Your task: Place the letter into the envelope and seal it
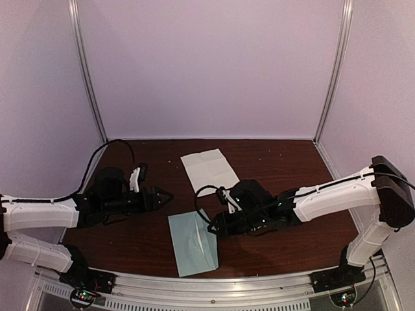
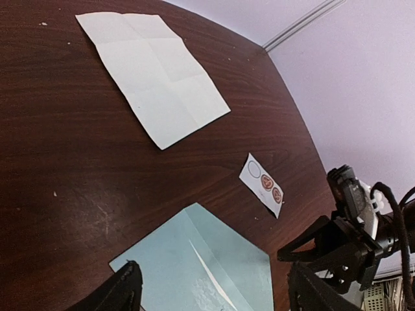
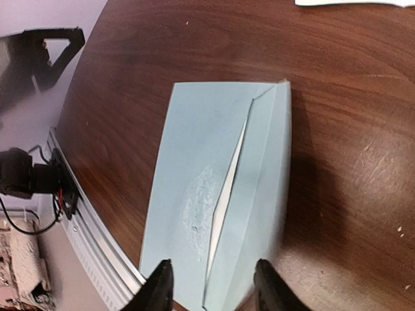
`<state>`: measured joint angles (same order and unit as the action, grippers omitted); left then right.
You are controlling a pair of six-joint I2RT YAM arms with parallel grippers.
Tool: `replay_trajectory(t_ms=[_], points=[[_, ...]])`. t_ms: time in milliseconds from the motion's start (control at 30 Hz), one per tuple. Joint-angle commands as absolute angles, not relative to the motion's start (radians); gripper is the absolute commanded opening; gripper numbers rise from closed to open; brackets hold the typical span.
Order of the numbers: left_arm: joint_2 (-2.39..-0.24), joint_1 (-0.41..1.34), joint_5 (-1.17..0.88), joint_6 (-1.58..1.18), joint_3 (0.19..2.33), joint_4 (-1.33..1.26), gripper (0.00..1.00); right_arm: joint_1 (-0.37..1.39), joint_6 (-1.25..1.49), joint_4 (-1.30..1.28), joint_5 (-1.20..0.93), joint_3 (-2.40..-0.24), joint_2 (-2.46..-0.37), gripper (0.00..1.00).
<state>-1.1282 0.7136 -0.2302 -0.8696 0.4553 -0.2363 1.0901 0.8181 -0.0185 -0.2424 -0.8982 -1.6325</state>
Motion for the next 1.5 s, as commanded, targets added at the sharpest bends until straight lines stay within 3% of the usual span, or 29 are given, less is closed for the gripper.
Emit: replay_trajectory(t_ms=[0,133,367,700,1000,1167,1467], points=[[-1.129,0.629,-0.265,-0.758,0.531,-0.128,0.80,1.066,0.809,-0.061,-0.191,-0.925,-1.600,0.55],[-1.206,0.547,-0.363,-0.678,0.660,-0.073,0.80,1.027,0.767,-0.107,-0.122,-0.926,-1.520,0.76],[-1.507,0.506,-0.486,-0.581,0.926,-0.035,0.74,0.832,0.657,-0.106,-0.142,-0.919,-1.478,0.83],[-1.868,0.520,-0.545,-0.557,1.167,-0.070,0.63,0.567,0.593,0.046,-0.276,-0.958,-1.629,0.81],[-2.054,0.558,-0.557,-0.525,1.320,-0.051,0.56,0.507,0.618,0.128,-0.360,-1.044,-1.809,0.75],[-2.139,0.566,-0.585,-0.512,1.376,-0.052,0.43,0.498,0.656,0.185,-0.408,-1.076,-1.891,0.66],[-2.215,0.572,-0.597,-0.502,1.431,-0.029,0.36,0.491,0.720,0.252,-0.430,-1.113,-1.994,0.61]])
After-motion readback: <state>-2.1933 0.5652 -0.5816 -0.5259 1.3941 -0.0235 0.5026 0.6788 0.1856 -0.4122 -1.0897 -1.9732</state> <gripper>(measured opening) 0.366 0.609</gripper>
